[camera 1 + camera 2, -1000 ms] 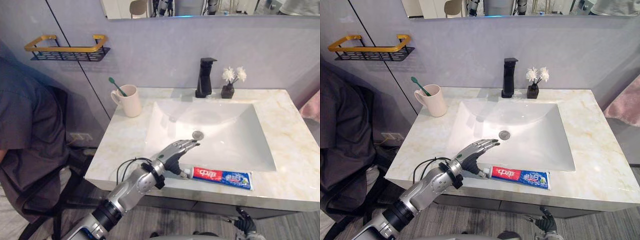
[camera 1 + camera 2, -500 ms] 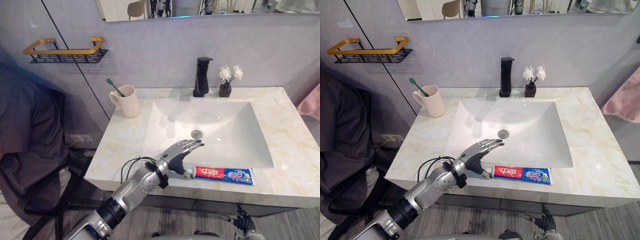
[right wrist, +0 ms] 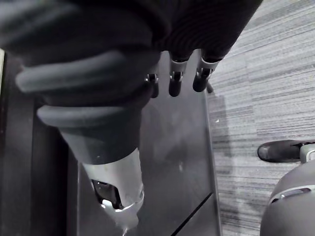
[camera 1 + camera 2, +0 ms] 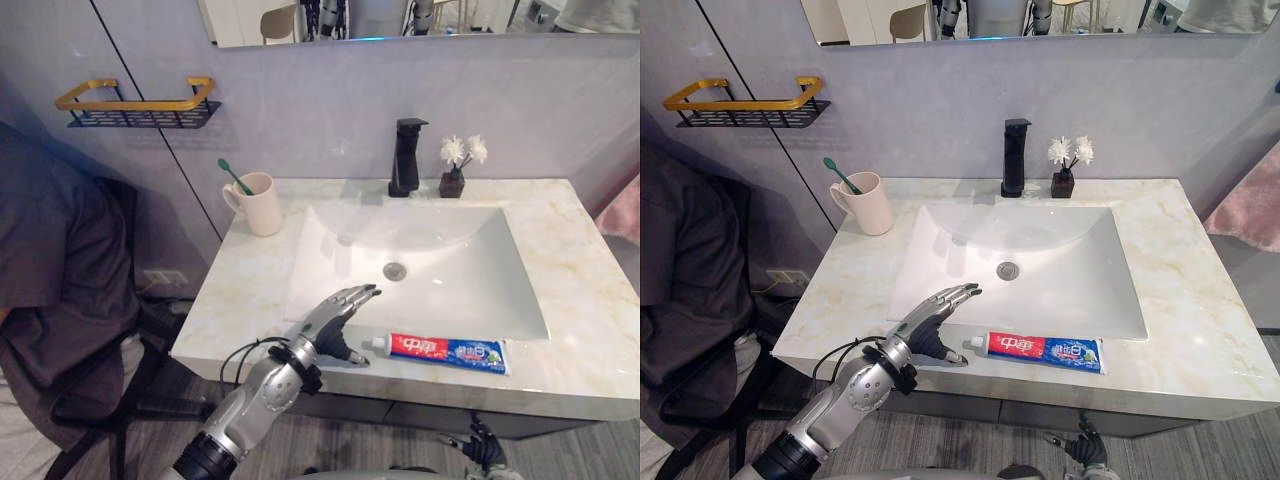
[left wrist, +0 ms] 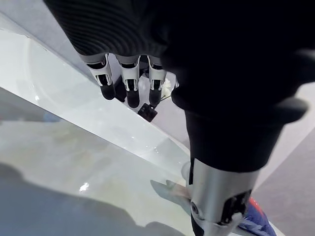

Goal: Organize washtable

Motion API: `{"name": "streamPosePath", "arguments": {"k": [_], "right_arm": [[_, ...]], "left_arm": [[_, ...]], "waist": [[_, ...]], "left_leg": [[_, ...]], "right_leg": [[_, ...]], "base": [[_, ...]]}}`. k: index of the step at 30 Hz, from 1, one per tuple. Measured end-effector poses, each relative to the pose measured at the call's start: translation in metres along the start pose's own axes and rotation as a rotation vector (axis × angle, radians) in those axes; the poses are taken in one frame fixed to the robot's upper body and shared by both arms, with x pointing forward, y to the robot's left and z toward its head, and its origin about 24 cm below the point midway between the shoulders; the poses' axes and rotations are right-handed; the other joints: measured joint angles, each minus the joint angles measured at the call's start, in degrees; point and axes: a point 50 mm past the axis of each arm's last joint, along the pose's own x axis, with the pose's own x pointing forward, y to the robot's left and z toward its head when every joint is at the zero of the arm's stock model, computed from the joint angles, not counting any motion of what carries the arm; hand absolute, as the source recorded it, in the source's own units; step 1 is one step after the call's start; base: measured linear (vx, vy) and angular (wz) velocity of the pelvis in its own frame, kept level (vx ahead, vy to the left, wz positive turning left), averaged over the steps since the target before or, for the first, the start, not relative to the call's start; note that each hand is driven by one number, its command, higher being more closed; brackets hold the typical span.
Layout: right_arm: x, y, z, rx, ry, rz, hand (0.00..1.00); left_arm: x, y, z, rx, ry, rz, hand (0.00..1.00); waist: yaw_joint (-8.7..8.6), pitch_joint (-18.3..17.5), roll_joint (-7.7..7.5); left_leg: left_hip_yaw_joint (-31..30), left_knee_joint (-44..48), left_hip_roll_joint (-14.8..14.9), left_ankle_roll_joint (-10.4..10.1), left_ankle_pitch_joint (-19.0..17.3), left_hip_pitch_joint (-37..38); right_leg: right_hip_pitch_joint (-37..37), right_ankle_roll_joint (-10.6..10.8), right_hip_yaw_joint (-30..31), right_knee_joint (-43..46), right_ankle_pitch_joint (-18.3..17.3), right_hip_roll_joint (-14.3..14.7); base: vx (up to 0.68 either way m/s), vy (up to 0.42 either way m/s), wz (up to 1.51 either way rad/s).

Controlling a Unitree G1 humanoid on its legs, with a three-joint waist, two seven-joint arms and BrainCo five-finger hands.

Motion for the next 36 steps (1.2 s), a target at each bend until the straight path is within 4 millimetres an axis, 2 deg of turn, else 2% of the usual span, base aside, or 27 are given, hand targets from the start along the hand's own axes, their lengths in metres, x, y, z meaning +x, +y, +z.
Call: {"name": "streamPosePath", "arguments": {"k": [5, 20, 29, 33, 36], "right_arm": [[-0.001, 0.0, -0.002, 0.001, 0.005, -0.01, 0.0], [-0.001, 0.008, -0.002, -0.021, 0.005, 0.02, 0.0], [-0.001, 0.008, -0.002, -0.021, 0.004, 0.02, 0.0], [-0.001, 0.009, -0.002, -0.021, 0.003, 0.021, 0.0], [0.0, 0.009, 0.0, -0.02, 0.0, 0.021, 0.0]], "left_arm": [[0.004, 0.0, 0.014, -0.023, -0.052, 0.02, 0.0], [0.019, -0.028, 0.044, -0.072, -0.173, -0.083, 0.0], [0.032, -0.037, 0.036, -0.025, -0.148, -0.137, 0.0], [0.036, -0.037, 0.034, -0.01, -0.142, -0.135, 0.0], [0.039, -0.036, 0.031, 0.005, -0.135, -0.141, 0.0]], "waist": [[1.0, -0.1, 0.13], [0.95, -0.4, 0.36], [0.71, -0.3, 0.24], [-0.4, -0.3, 0.16], [-0.47, -0.3, 0.05]], "left_leg": [[0.1, 0.0, 0.1, 0.0, 0.0, 0.0], [0.7, 0.1, 0.2, 0.0, 0.0, 0.0], [0.8, 0.0, 0.3, 0.0, 0.0, 0.0], [1.0, -0.2, 0.3, 0.0, 0.0, 0.0], [1.8, -0.4, 0.3, 0.0, 0.0, 0.0]], "right_leg": [[-0.1, 0.0, 0.2, 0.0, 0.0, 0.1], [-0.3, -0.1, 0.8, 0.0, 0.1, 0.2], [-0.3, -0.3, 0.9, -0.2, 0.2, 0.3], [-0.3, -0.3, 1.0, -0.5, 0.4, 0.3], [-0.3, -0.3, 1.6, -1.6, 1.2, 0.3]], "base": [[0.0, -0.005, -0.01], [0.0, -0.001, -0.02], [0.0, 0.0, 0.0], [0.0, 0.0, -0.01], [-0.01, -0.002, -0.11]]}}
